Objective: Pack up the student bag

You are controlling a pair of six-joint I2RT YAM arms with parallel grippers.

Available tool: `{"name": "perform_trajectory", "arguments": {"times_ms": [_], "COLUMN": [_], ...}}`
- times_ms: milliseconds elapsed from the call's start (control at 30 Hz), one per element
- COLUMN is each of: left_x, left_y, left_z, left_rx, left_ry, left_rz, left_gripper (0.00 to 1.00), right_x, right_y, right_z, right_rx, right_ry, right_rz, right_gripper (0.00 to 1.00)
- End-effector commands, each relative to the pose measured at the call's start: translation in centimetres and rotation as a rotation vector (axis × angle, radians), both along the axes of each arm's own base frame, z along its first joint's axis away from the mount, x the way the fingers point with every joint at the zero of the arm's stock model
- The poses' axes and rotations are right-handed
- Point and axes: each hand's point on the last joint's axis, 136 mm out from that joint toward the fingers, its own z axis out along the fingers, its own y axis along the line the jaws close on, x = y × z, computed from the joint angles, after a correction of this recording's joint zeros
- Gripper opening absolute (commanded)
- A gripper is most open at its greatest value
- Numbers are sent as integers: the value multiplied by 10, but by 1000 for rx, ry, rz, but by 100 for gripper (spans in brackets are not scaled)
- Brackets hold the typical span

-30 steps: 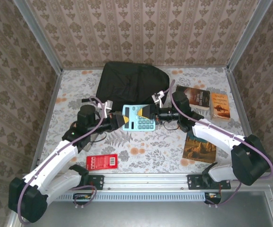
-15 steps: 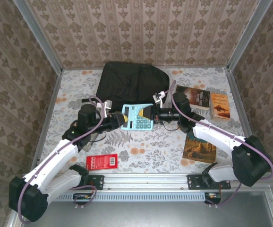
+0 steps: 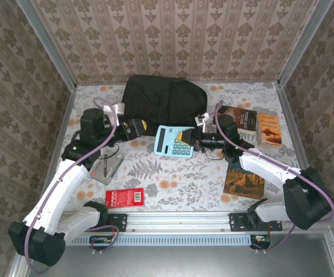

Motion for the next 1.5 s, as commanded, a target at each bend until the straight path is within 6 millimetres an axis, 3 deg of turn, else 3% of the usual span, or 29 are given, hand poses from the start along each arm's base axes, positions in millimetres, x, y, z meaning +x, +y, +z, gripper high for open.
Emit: {"name": "perform_trajectory", "arguments": {"times_ms": [0,133,267,300,433,600,733,967,1033,1300,1467], "left_x": [20,64,108,109,142,172,180,167,164,173,180], "left_y": [-2,-21,-56,-77,-120,-151,-177,-228,-237,-240,-242], "left_z": [4,5,-2,-3,-17,-47,-74,-109,-111,-146,-145], "left_rx": [89,156,301,313,293,333,364,444,463,532,509], "left_ry": [-55,-49,-66,-79,-38,-8,18,-14,-29,-20,-19], "left_rz": [-29,-41,-82,-135,-188,-199,-242,-390,-416,-396,-374], "left_gripper": [58,59,61,61,62,62,63,68,69,68,65], "right_x": [4,11,16,17,21,24,28,41,46,50,49], "right_y": [-18,-49,-84,-94,-128,-152,-164,-180,-184,-183,-183], "right_z": [29,38,50,56,98,143,163,166,167,168,166], "right_rx": [56,54,40,39,58,59,64,65,71,88,84], "right_ry": [-85,-112,-132,-140,-205,-270,-292,-270,-260,-248,-251], "right_rz": [-47,-135,-254,-290,-413,-504,-552,-607,-616,-607,-608], "right_gripper": [26,26,27,27,28,28,28,28,27,27,26]}}
